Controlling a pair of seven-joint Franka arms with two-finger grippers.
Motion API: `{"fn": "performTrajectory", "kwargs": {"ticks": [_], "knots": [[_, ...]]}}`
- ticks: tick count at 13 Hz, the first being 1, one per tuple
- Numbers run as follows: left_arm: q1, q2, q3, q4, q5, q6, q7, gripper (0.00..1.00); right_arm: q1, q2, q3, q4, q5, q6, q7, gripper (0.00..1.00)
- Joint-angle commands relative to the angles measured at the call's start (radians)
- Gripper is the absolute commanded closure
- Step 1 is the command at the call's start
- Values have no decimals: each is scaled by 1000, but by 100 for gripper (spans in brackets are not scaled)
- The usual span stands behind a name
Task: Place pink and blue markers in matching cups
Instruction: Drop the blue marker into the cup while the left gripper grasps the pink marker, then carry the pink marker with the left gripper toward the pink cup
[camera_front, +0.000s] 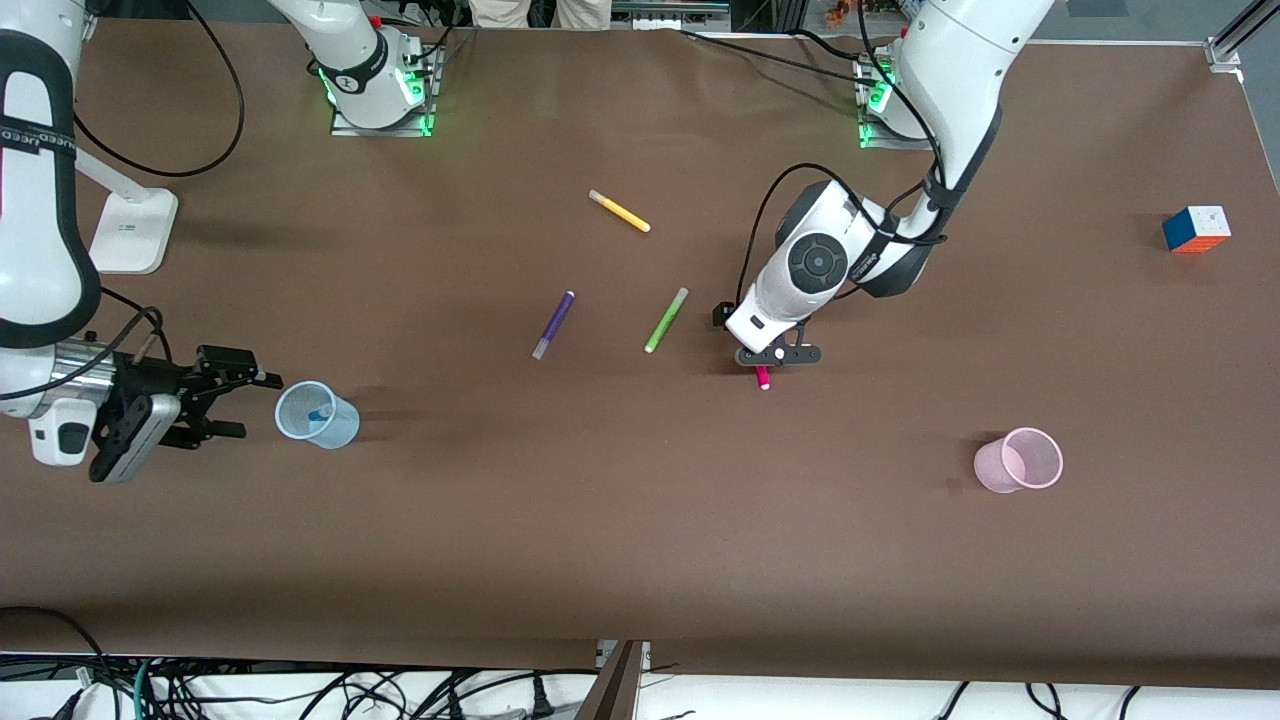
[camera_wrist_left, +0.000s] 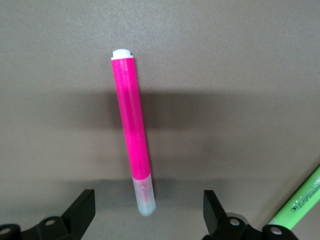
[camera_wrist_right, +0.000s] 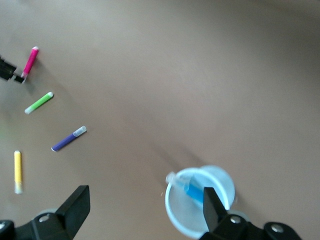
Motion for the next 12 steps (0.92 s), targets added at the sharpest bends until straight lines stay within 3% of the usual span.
{"fn": "performTrajectory", "kwargs": {"ticks": [1,2,3,4,5,7,8,12], "knots": [[-10,46,9,37,-8,14,-7,26,-5,-2,3,80,-101,-93,268,0],[-10,46,9,32,-8,5,-9,39,-4,-2,3,91,-117,-113,369,0],[-10,42,7,35,-8,-10,-16,41,-2,-3,8,96,-132,-123,452,0],[-9,39,7,39,-10,-24,-27,59,-1,-5,8,97,-167,-128,512,0],[-10,39,7,39,-10,-50,-32,65,2,-28,11,97,-207,-137,581,0],[-12,33,7,46,-8,-106,-21,93,13,-66,41,85,-287,-168,756,0],[-12,33,7,64,-8,-134,-20,100,13,-86,69,83,-342,-189,816,0],[0,36,15,204,-8,-368,-19,100,11,-290,86,-89,-413,-209,951,0]]}}
